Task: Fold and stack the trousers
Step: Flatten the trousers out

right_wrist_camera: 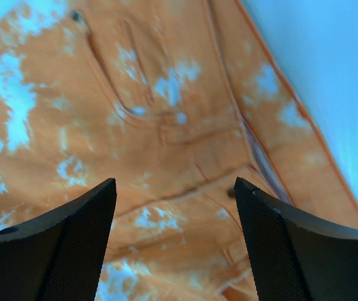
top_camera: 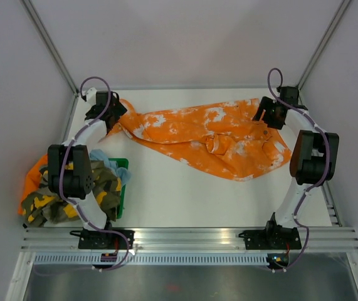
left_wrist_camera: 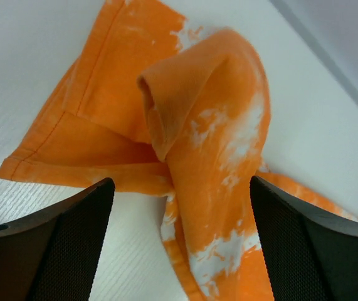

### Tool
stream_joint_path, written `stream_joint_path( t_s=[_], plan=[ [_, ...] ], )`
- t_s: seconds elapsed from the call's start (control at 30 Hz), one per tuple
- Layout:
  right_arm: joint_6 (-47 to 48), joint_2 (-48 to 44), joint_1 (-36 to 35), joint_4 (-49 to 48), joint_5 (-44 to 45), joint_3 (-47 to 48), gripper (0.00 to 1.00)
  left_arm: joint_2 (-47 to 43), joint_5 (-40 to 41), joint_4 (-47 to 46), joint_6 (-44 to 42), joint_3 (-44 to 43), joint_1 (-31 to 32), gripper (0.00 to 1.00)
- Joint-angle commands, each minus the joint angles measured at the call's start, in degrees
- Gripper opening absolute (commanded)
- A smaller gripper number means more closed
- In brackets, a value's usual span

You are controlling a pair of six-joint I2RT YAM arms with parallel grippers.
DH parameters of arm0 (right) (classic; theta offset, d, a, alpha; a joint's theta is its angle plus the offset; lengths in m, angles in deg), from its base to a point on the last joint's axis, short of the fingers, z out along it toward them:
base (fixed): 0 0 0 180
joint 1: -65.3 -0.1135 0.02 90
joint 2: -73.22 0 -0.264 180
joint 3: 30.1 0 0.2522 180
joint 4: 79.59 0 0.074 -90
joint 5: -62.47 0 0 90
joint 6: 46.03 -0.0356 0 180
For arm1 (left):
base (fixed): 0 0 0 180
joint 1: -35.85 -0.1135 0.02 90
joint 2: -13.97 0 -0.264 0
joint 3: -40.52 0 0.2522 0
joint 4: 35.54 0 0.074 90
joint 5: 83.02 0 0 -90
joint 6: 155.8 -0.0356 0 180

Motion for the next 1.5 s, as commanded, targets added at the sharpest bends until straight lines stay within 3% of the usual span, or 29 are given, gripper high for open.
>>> stream_joint_path(
  t_s=[0.0, 0.07, 0.23, 0.4, 0.57, 0.67, 0.9, 1.0, 1.17, 1.3, 1.47],
  plan=[
    [4.20, 1.82, -3.79, -1.02, 0.55, 8.40, 0.84, -3.32, -2.33, 9.20, 5.67, -10.17, -1.09, 0.95],
    [4.82, 4.88, -5.21, -0.32, 2.58, 12.97, 0.90, -3.93, -2.15, 15.01, 6.10, -13.09, -1.79, 0.97],
    [5.09, 15.51, -7.23, 4.68, 8.80, 23.07, 0.89, -6.92, 4.18, 17.48, 8.03, -13.81, -3.54, 1.00],
    [4.12, 18.53, -7.32, 4.27, 15.85, 22.57, 0.86, -0.08, -8.54, 22.24, 16.55, -16.88, -11.89, 1.00],
    [4.03, 20.28, -7.23, 1.71, 17.36, 18.87, 0.67, 6.69, -17.68, 15.31, 21.56, -15.14, -14.45, 1.00],
    [4.21, 21.07, -7.06, 1.88, 19.45, 17.12, 0.40, 9.15, -22.34, 6.26, 24.63, -13.63, -14.36, 0.99],
    [4.82, 20.56, -0.83, 2.42, 22.81, 13.78, 0.06, 14.34, -25.26, 2.02, 30.18, -13.72, -14.27, 0.95],
    [4.65, 18.71, 2.16, 1.80, 23.68, 11.76, 0.02, 16.80, -24.39, 1.31, 31.15, -14.42, -14.01, 0.95],
    [4.82, 17.12, 4.28, 1.79, 25.88, 11.22, 0.00, 20.67, -17.63, 9.56, 31.94, -20.48, -13.13, 0.94],
    [5.00, 16.16, 4.63, 0.75, 21.15, 10.44, 0.00, 24.45, -14.63, 13.69, 30.98, -25.92, -12.61, 0.92],
    [4.73, 14.66, 4.45, -0.84, 18.15, 8.06, 0.01, 34.64, -10.85, 26.96, 25.37, -45.16, -9.97, 0.92]
  ],
)
